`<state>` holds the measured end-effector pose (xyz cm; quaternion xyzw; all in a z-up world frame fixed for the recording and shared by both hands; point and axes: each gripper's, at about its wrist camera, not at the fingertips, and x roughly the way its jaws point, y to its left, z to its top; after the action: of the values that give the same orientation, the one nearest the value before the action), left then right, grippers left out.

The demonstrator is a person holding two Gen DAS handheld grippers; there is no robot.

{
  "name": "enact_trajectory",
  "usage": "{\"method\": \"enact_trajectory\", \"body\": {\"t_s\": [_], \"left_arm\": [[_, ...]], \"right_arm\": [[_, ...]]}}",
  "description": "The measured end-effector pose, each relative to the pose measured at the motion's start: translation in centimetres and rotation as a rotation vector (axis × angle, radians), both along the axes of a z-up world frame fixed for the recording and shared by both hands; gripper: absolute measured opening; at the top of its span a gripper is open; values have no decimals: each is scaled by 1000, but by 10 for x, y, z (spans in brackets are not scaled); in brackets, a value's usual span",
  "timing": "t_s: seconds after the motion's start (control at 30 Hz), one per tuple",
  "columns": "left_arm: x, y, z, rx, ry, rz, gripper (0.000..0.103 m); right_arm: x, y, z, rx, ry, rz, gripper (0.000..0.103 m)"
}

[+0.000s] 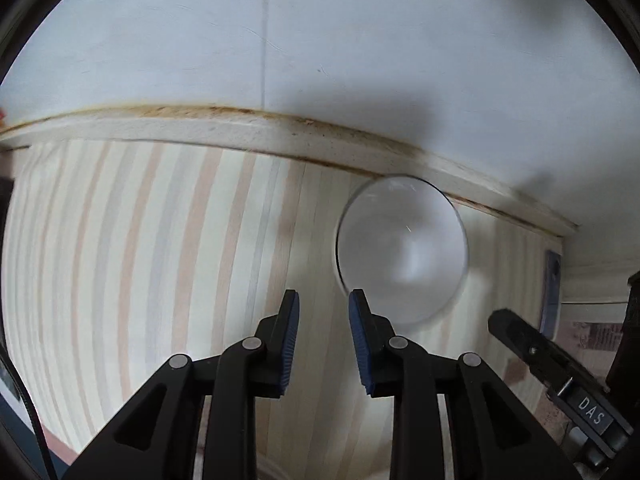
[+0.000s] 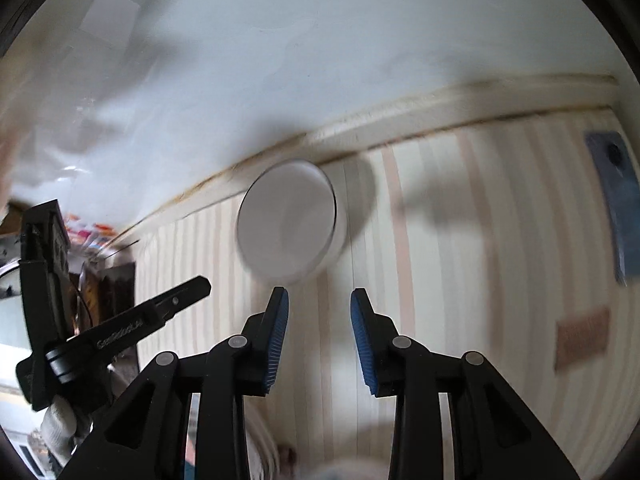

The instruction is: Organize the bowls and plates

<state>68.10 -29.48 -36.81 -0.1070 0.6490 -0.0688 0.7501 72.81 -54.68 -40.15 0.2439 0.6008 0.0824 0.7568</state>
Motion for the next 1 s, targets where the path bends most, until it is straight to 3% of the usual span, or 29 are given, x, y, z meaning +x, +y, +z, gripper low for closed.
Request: {"method": "enact_trajectory", "body": {"t_s": [0.2, 0.27, 0.3, 0.5, 1.0], "left_arm": [[24, -9, -43, -26, 68, -30, 23], [25, -12, -53, -39, 71, -44, 20], [25, -14, -54, -43, 65, -49, 18], [17, -29, -48, 5, 10, -89, 18], [-10, -30, -10, 22, -55, -122, 18]], "right_arm": [[52, 8, -40, -18, 14, -12, 35], [63, 13, -49, -28, 20, 0, 31], [66, 16, -53, -34, 24, 9, 24], [75, 25, -60, -121, 6, 54, 12], [41, 32, -37, -153, -23, 93, 12]]}}
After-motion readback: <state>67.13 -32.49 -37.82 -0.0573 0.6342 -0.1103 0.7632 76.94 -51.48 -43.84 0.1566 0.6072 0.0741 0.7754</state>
